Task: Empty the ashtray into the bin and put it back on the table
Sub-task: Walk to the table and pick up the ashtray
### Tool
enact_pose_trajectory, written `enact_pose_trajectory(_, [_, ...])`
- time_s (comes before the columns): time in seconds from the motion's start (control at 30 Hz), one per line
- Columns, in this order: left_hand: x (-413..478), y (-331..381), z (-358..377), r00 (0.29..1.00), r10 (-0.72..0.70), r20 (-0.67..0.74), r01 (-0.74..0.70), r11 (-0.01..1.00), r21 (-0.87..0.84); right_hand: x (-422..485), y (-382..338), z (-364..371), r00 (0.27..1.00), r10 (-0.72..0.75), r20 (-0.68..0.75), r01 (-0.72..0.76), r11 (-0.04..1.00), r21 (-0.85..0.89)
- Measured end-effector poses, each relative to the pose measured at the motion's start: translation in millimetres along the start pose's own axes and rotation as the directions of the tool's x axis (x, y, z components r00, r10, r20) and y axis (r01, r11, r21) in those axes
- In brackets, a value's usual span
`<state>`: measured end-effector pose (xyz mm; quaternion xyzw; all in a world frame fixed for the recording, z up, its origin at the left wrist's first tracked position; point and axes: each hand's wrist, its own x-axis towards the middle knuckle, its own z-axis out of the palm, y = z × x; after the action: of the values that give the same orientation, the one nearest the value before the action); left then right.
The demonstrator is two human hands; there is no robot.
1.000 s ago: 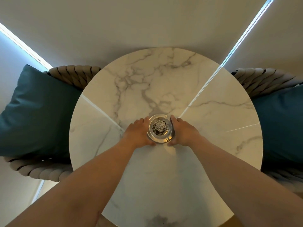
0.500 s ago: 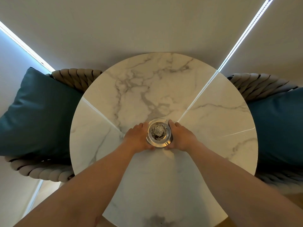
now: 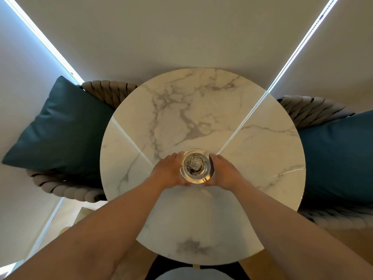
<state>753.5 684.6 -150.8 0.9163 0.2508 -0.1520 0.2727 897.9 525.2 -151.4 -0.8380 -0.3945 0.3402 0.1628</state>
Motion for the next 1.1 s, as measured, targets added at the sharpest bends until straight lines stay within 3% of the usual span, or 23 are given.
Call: enact_pose_trajectory(1.1, [-98.4,0.0,45.6,0.999,-0.042,-0.025,0.041,0.999,-0.036,-74.9,-2.2,46.3,0.995,-0.094,0.03,0.094,0.996,-0.002])
